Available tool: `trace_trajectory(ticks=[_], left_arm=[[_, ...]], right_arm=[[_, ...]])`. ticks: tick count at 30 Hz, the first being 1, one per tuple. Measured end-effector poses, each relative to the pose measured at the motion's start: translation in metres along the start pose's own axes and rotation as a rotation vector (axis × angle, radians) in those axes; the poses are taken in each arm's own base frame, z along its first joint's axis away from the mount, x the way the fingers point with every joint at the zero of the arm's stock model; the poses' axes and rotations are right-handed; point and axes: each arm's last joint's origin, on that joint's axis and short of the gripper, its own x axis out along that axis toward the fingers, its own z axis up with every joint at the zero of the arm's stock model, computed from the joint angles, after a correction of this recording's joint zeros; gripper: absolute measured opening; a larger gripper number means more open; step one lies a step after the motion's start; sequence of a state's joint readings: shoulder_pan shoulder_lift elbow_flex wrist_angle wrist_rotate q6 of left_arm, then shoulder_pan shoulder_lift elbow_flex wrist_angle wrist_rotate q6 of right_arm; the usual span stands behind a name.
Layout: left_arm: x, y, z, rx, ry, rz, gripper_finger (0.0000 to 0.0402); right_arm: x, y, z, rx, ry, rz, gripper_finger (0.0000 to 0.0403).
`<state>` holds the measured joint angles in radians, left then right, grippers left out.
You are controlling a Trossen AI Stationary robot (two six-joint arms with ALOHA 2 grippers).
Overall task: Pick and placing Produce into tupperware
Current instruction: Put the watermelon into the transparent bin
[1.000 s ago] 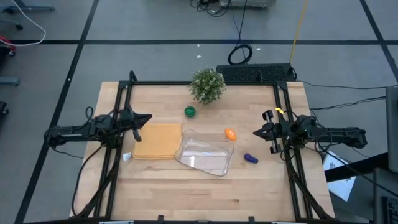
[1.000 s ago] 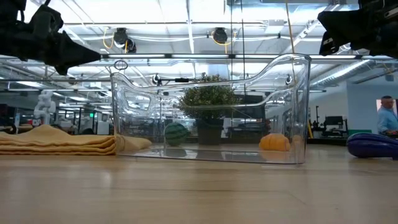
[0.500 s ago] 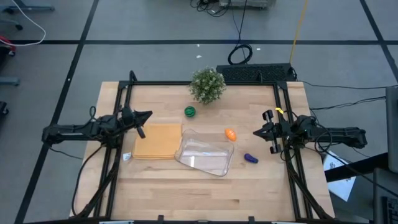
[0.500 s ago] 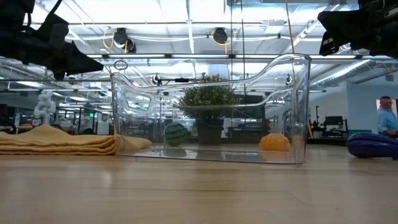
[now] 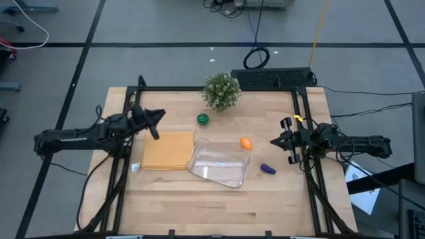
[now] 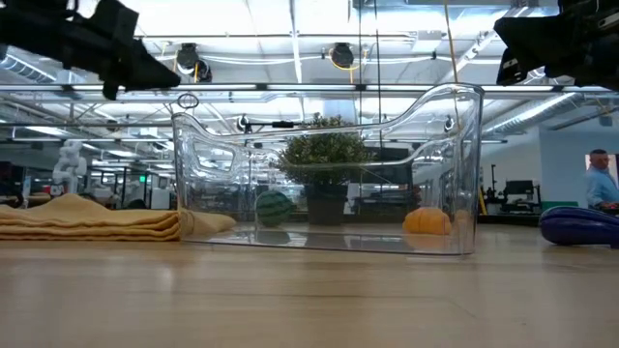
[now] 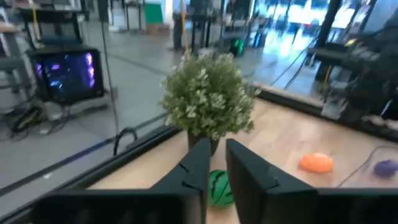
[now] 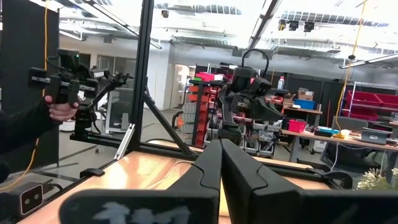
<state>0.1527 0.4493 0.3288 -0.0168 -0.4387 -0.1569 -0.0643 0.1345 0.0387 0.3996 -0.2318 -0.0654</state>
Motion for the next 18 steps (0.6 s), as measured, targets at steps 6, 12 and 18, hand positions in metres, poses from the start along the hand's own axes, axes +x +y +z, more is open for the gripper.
trace_trajectory(ticks=[6, 12, 18], left_arm=[[0.021, -0.003, 0.017, 0.024, 0.110, 0.039, 0.0144], [0.045, -0.007, 0.021, 0.035, 0.208, -0.031, 0.0209], [0.063, -0.007, 0.016, 0.047, 0.277, -0.047, 0.0240]], right_arm=[[0.000, 0.000, 0.000, 0.000, 0.000, 0.000, 0.0000], [0.000, 0.000, 0.000, 0.026, 0.000, 0.000, 0.0000], [0.000, 0.000, 0.000, 0.026, 0.000, 0.000, 0.0000]])
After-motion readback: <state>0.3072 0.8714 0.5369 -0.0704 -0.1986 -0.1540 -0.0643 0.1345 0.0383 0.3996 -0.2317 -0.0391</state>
